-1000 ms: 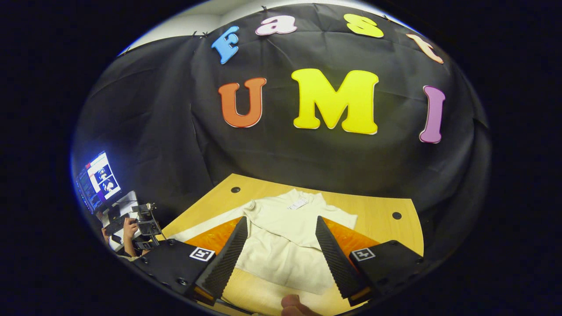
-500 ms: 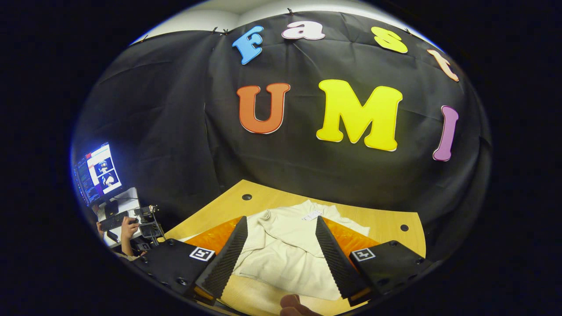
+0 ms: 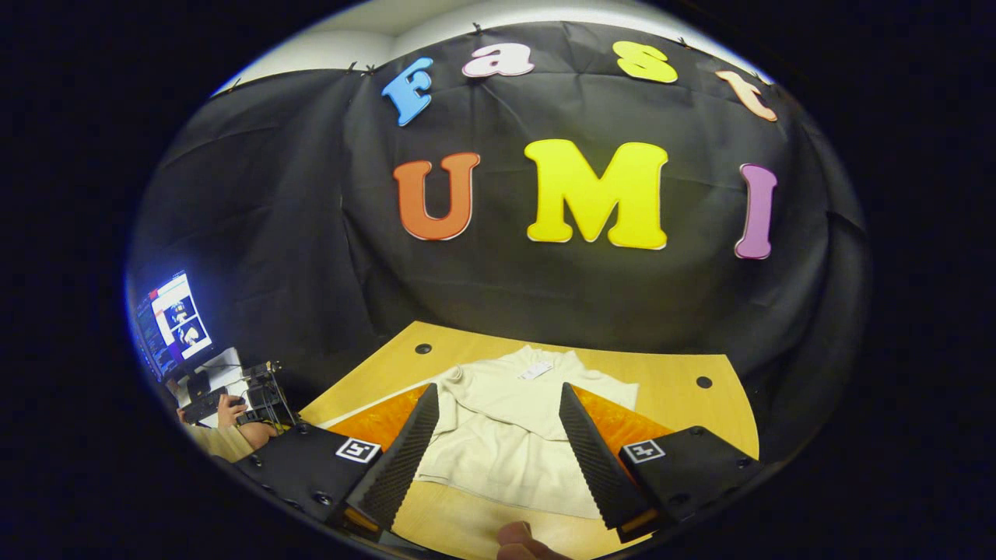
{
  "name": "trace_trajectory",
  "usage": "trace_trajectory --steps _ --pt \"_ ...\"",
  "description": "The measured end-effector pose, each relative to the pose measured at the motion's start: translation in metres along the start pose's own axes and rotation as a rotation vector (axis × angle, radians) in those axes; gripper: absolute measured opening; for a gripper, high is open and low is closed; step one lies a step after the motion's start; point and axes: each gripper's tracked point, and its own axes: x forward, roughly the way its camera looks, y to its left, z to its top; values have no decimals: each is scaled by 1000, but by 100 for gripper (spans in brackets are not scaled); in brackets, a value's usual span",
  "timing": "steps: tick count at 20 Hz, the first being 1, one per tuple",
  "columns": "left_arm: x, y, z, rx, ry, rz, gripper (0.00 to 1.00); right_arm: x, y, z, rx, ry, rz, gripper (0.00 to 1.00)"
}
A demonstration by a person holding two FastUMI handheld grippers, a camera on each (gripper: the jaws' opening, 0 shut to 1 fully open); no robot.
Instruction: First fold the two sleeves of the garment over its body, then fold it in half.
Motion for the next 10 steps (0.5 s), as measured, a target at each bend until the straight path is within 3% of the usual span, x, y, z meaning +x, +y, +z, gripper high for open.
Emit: trace_trajectory --steps 2,5,7,8,10 --pt "1 -5 1 29 17 -10 75 -14 -24 -4 24 -4 -24 97" --pt "0 -12 3 49 41 -29 67 -36 -62 -7 37 -28 -65 97" --pt "1 -19 4 55 45 -51 45 -49 -86 -10 47 -41 -93 97" --pt "1 -21 4 63 53 -50 17 -56 -98 -12 50 -40 -106 97" --pt "2 -22 5 68 64 -39 11 -67 -119 -17 53 -38 -134 97"
